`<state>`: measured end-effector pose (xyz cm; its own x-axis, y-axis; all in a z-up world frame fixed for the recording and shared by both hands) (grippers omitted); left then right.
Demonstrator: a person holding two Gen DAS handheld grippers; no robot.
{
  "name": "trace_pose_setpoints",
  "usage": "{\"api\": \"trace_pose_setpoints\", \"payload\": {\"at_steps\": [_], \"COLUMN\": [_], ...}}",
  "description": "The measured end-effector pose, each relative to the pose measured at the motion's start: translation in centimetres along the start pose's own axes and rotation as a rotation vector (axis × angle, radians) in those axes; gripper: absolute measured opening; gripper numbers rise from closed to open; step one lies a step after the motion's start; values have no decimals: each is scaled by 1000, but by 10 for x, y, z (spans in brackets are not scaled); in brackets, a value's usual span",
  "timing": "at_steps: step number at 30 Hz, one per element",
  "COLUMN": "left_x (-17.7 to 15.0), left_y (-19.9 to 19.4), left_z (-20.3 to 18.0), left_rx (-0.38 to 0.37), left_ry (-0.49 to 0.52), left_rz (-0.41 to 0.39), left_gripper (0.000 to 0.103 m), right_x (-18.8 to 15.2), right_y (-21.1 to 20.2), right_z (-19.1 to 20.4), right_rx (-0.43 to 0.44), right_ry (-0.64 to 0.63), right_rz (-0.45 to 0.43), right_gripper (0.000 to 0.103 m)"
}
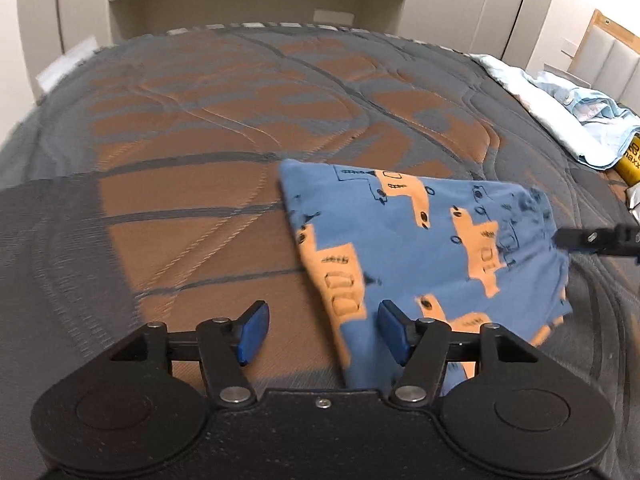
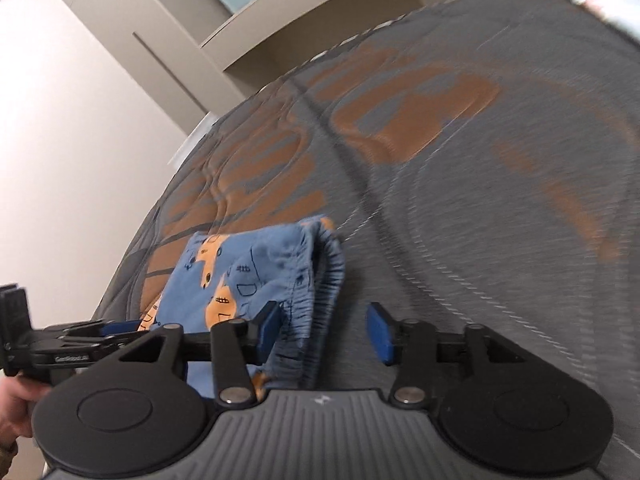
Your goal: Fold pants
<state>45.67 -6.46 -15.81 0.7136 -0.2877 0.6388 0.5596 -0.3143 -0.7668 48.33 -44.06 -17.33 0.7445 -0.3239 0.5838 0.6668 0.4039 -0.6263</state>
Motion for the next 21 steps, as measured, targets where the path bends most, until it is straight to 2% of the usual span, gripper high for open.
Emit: {"api": "trace_pose_setpoints", "payload": {"at_steps": [3, 4, 5, 6, 7, 13, 16, 18, 21], "left_x": [-17, -24, -31, -40, -47, -105, -137, -156, -175], "left_y": [-36, -49, -61, -76, -86, -149, -182, -202, -229], "left_z": [-9, -12, -16, -20, -24, -47, -59, -68, -84], "left_rx": [23, 22, 15, 0, -9, 11, 59, 66, 130], "left_ry": [15, 9, -5, -23, -38, -130, -169, -171, -125], "left_rz": [-32, -49, -60, -75, -86, -67, -64, -74, -70], "left_gripper": [78, 87, 96, 99, 102, 103, 103, 103, 103], "right_x": [-10, -17, -23, -36, -42, -110, -146, -166, -192], "right_y": [-32, -46, -55, -69, -78, -141, -172, -189, -213], "right_z": [16, 23, 32, 44, 56, 112, 136, 149, 167], "right_rx": [-4, -16, -31, -35, -32, -42, -27, -39, -51], "right_ry": [-36, -57, -70, -92, -109, -150, -165, -183, -191], "right_rz": [-44, -60, -77, -99, -112, -163, -173, -177, -177], "right_gripper": [58, 69, 87, 94, 96, 102, 103, 103, 103]}}
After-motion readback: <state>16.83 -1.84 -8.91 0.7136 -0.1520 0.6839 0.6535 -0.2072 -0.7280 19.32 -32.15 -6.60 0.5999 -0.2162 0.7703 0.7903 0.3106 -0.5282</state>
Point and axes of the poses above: each gripper's, at about its wrist camera, not at the fingertips, and y roughly the way its jaws point, z to its left, x to its top, the point moved 7 cm from there along y, roughly the way its jaws point, and after that the axes turned 5 degrees about y, right-handed, at the moved point
